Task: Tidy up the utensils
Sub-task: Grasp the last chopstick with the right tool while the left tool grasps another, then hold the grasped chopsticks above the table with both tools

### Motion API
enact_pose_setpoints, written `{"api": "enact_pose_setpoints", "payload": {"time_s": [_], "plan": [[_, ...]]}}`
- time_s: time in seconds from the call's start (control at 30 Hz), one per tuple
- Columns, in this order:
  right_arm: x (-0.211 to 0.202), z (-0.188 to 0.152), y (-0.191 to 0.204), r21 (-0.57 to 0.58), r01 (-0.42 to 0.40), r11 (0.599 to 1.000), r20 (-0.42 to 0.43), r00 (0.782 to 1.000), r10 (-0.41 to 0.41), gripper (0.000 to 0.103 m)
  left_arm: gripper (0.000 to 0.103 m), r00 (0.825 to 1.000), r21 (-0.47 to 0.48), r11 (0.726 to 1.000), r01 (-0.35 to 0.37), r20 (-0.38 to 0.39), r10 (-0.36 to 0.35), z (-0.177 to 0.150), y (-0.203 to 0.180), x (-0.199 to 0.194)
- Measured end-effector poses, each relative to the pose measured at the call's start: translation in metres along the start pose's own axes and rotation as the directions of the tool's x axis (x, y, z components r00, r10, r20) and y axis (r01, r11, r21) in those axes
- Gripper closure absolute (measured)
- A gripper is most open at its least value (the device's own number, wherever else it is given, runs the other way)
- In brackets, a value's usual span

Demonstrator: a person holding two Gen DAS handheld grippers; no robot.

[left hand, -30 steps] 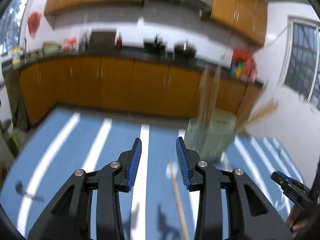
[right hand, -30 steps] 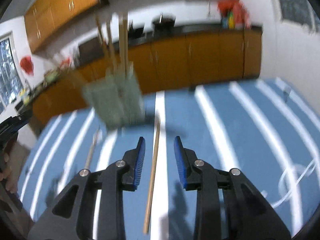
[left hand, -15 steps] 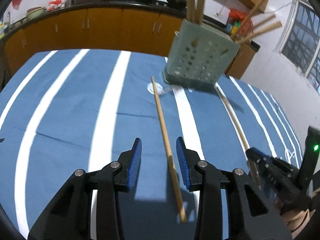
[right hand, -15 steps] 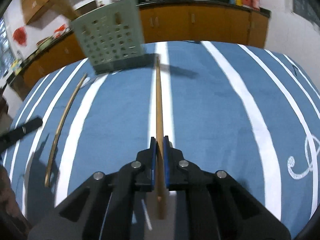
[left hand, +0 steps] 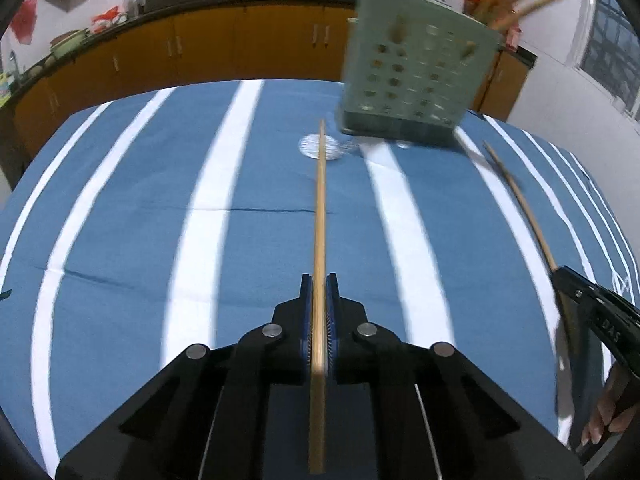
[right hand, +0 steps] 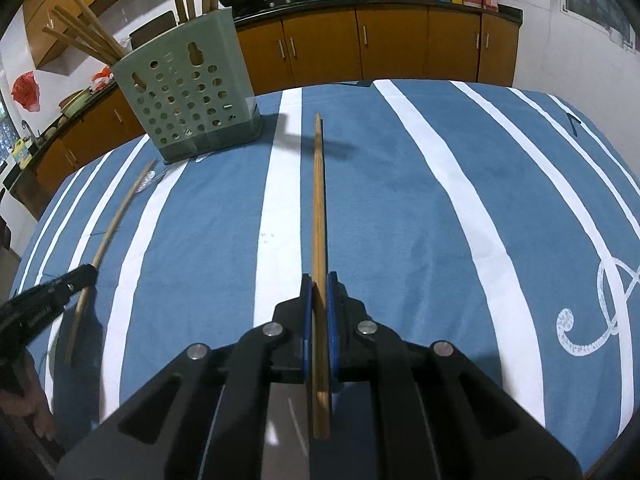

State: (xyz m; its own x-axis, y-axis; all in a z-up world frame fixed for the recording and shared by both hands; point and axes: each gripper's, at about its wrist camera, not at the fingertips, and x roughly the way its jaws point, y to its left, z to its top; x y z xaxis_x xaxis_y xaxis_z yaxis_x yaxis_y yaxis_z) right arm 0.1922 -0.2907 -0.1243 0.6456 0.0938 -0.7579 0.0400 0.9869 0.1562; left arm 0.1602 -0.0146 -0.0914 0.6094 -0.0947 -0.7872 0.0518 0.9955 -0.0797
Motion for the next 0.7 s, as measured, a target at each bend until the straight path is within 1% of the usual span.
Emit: {"api": "enact_pose_setpoints", "payload": {"time_s": [0.27,0.33,0.5,0.7], "plan": [[0.008,0.011,-0.001,-0.042,0.048,0.998,0.014,0.999,-0.048,0.095,0.095,0.997,-0.041,0.996,-0.081,0.003,0.081,0.016,0.053,0.003],[0.011,0.015,-0.003,-0.046,0.054,0.997,0.013,0.998,-0.054,0.095,0.095,0.996,-0.049,0.995,-0.092,0.008,0.092,0.018,0.062,0.005],[0.016,0.020,-0.005,-0.058,0.071,0.996,0.013,0.997,-0.070,0.093,0.095,0.996,-0.044,0.995,-0.086,0.032,0.088,0.018,0.069,0.006],[0.016,0.020,-0.009,-0.042,0.052,0.998,0.011,0.999,-0.052,0.093,0.094,0.998,-0.071,0.996,-0.057,0.035,0.059,0.019,0.071,0.011]]}}
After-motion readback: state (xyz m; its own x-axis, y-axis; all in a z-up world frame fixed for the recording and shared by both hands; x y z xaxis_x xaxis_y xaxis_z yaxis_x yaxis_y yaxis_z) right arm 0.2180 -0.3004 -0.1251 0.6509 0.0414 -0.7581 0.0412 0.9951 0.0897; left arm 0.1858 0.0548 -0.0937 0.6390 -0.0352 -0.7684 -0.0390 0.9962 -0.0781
